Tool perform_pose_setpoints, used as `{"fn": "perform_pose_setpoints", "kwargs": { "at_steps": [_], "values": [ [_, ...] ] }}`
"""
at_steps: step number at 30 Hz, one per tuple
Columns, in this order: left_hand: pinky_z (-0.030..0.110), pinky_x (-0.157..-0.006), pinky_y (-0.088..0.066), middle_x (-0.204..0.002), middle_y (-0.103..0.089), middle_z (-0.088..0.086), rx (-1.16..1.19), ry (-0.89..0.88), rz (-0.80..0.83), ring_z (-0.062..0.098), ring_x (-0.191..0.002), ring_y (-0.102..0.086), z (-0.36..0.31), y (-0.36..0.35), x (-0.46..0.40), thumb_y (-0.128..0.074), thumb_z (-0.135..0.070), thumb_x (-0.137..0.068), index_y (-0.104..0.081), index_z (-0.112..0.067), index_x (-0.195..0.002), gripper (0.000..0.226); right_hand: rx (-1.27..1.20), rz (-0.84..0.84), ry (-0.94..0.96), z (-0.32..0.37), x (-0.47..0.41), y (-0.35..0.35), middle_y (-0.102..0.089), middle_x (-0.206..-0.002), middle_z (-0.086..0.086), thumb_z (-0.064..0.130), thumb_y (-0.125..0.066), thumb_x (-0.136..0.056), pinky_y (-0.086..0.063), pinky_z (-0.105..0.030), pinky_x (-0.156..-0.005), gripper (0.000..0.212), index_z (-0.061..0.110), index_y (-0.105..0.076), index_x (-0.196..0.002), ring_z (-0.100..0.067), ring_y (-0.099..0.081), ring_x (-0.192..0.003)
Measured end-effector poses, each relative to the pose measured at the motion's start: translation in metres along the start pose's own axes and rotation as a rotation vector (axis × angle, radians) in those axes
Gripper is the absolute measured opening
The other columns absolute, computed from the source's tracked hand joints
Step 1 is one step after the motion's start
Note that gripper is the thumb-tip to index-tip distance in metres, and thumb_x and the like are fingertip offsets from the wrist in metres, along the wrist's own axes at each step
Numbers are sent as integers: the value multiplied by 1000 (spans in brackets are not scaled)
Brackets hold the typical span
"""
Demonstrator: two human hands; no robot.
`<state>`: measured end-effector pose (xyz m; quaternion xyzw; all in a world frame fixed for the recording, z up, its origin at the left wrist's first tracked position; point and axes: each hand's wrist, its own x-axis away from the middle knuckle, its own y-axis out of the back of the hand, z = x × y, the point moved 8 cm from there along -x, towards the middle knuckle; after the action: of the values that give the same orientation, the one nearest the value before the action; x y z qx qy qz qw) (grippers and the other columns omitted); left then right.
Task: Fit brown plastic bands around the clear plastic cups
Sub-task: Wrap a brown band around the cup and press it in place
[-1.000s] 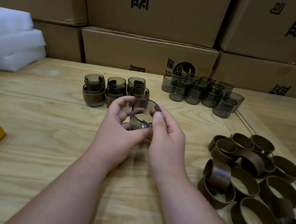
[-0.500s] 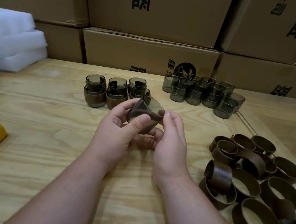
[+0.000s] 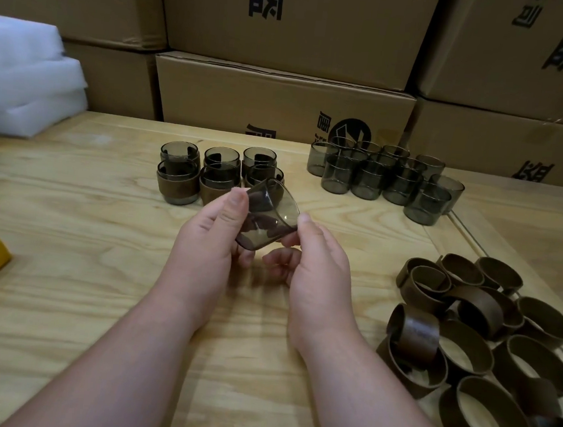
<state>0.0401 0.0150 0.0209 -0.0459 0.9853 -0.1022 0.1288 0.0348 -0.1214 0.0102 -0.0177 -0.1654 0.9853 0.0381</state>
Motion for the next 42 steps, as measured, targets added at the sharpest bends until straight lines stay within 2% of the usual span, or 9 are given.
{"fn": "perform_pose_setpoints", "kwargs": {
  "at_steps": [4,10,15,18,22,27,34,37,42],
  "values": [
    [34,-61,-38,-99,-67,34,-29,30,-20,15,-55,-44,1,2,1,-45,-96,-72,-76,-36,-113,79,26,-12,9,-2,-1,1,-58,-57,7,35,-52,-105,-46,-35,-62,52,30,-63,-54,-14,-56,-58],
    [31,-58,-42,-76,-71,12,-45,89,-72,17,-58,-51,2,5,3,-41,-88,-79,-80,-32,-104,72,28,-14,19,-4,-2,0,-58,-60,4,44,-57,-94,-46,-33,-63,40,26,-66,-59,-13,-55,-61],
    [66,-101,-47,-95,-77,21,-36,164,-73,47,-105,-68,6,3,4,-50,-79,-76,-81,-25,-101,67,55,-5,38,-7,-2,3,-63,-77,0,57,-62,-82,-52,-28,-59,45,12,-63,-81,-17,-58,-71],
    [43,-80,-59,-88,-79,15,-41,179,-40,30,-86,-76,7,0,5,-55,-75,-73,-82,-22,-99,64,70,5,44,-6,-2,3,-72,-87,-1,66,-66,-76,-63,-43,-80,41,25,-67,-82,-25,-70,-87],
    [12,-50,-48,-74,-78,5,-50,121,15,6,-61,-70,-1,-11,9,-62,-61,-86,-82,-13,-92,52,10,-1,21,-3,-1,3,-75,-108,-16,68,-74,-64,-58,-59,-94,64,17,-68,-103,-38,-71,-106],
    [11,-53,-50,-75,-78,-1,-49,61,27,2,-65,-71,-8,-16,11,-51,-44,-98,-78,-11,-94,43,-45,31,33,0,0,1,-75,-114,-17,62,-82,-63,-57,-58,-96,74,15,-64,-117,-38,-72,-108],
    [21,-78,-56,-105,-76,9,-159,-68,7,14,-93,-74,-8,-14,7,-73,-45,-81,-56,-31,-140,64,229,102,92,-7,6,-7,-60,-130,36,64,-49,-95,-45,-8,-95,60,46,-40,-152,16,-55,-120],
    [25,-79,-55,-105,-73,2,-136,-65,-144,8,-91,-71,-7,3,6,-86,-57,-67,-47,-42,-138,83,270,141,87,-6,8,-11,-48,-152,25,50,-41,-107,-35,-20,-116,52,41,-32,-158,8,-42,-139],
    [20,-74,-56,-100,-74,-6,-75,-78,-238,5,-90,-72,-7,14,9,-76,-59,-64,-64,-37,-120,62,282,222,113,-9,9,-20,-66,-132,14,25,-66,-94,-51,-20,-102,60,21,-48,-151,4,-62,-122]
  ]
}}
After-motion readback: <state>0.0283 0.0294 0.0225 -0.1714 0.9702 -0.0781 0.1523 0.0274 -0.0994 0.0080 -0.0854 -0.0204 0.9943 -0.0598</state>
